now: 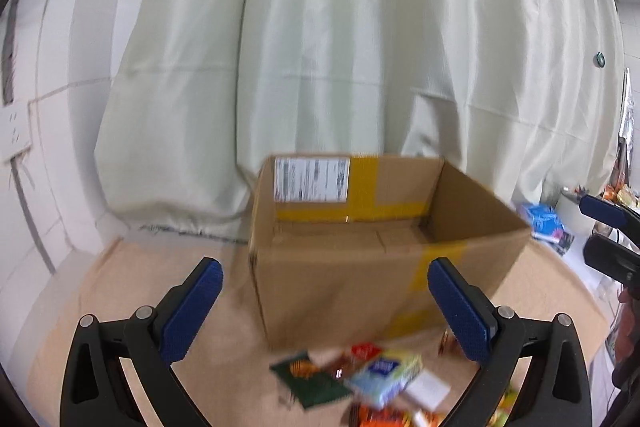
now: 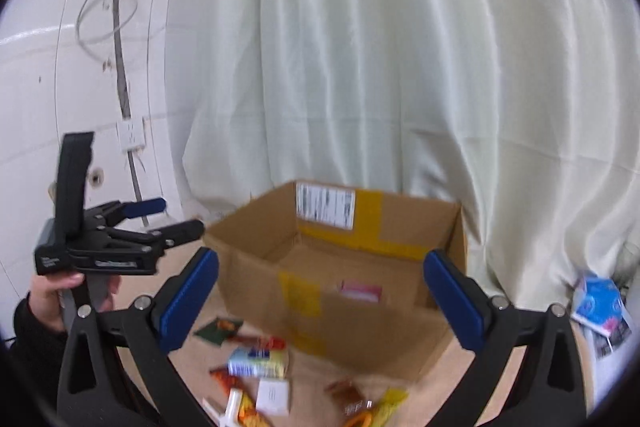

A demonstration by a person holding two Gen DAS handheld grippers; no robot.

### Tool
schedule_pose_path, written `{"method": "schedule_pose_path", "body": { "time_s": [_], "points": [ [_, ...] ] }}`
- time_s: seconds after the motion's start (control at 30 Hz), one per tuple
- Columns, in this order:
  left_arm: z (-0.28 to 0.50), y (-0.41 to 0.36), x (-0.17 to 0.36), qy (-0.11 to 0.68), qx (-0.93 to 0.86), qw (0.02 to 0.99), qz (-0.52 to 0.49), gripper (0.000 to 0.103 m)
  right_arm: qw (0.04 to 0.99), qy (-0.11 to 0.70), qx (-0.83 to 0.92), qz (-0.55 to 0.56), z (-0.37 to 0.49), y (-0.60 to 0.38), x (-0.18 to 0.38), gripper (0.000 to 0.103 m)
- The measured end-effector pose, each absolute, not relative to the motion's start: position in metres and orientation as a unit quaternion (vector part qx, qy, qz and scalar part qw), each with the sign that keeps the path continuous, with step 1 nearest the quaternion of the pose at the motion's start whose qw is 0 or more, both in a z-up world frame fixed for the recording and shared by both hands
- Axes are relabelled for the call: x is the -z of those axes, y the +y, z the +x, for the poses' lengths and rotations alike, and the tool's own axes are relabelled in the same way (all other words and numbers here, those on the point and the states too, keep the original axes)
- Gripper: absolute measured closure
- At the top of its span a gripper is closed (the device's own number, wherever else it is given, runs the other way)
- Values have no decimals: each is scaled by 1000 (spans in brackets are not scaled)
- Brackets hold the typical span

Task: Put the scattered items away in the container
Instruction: 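Withdraw both tools from the box back toward the remaining items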

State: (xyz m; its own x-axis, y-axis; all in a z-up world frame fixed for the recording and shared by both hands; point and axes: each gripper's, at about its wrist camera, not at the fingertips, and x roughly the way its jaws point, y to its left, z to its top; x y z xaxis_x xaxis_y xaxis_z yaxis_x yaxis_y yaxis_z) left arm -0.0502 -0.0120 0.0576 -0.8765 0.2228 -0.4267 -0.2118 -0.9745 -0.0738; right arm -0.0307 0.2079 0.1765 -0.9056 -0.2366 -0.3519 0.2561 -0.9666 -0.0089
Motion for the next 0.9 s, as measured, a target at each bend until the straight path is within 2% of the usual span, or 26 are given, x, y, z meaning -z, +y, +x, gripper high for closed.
{"method": "schedule_pose_path", "body": {
  "time_s": [0.37, 0.47, 0.9],
  "points": [
    [-20, -11, 38, 43, -959, 101, -262, 0, 108, -1, 968, 228, -11, 200, -97, 0],
    [-24, -14, 54, 32, -953, 112, -281, 0, 112, -7, 964, 239, -9, 201, -85, 0],
    [-56, -7, 78, 78, -942, 126, -302, 0, 121, -43, 957, 258, -11, 218, -62, 0]
  ]
}}
